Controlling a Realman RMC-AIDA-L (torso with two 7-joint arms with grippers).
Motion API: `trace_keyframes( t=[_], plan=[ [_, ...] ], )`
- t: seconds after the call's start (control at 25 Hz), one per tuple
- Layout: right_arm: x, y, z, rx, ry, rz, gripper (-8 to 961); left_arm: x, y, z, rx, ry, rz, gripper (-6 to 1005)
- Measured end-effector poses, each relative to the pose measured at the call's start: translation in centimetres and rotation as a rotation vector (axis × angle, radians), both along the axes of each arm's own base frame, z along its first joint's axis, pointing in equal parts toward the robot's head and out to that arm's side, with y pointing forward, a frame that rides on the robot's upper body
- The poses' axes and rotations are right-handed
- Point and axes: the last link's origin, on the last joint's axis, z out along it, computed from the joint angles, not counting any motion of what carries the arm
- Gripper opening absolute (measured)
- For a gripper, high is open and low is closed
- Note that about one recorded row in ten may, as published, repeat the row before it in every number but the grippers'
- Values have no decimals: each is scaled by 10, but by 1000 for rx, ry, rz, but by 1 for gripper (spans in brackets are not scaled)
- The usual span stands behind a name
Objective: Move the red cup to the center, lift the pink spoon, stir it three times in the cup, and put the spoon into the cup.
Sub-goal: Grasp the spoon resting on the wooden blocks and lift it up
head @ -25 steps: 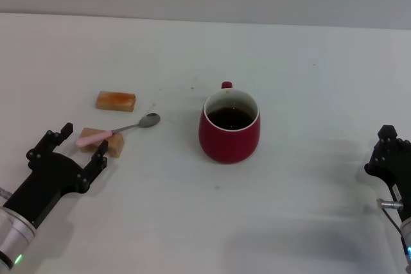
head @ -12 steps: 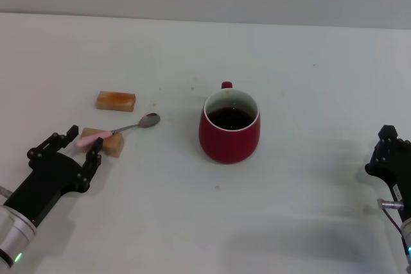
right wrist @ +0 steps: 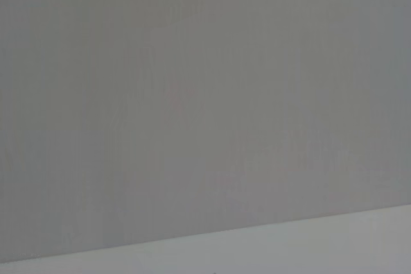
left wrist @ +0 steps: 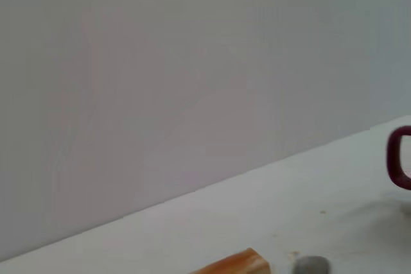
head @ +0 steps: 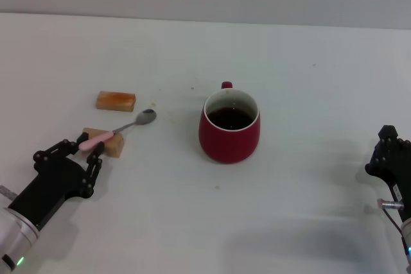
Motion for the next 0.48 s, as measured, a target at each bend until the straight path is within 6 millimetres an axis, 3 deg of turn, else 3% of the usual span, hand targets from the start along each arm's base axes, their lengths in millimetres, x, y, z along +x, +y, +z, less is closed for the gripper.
trace_keyframes(
  t=[0.48],
  plan=[
    [0, 0, 0, 0, 0, 0, 0, 6, 1, 0, 24, 16, -36, 202]
  ],
)
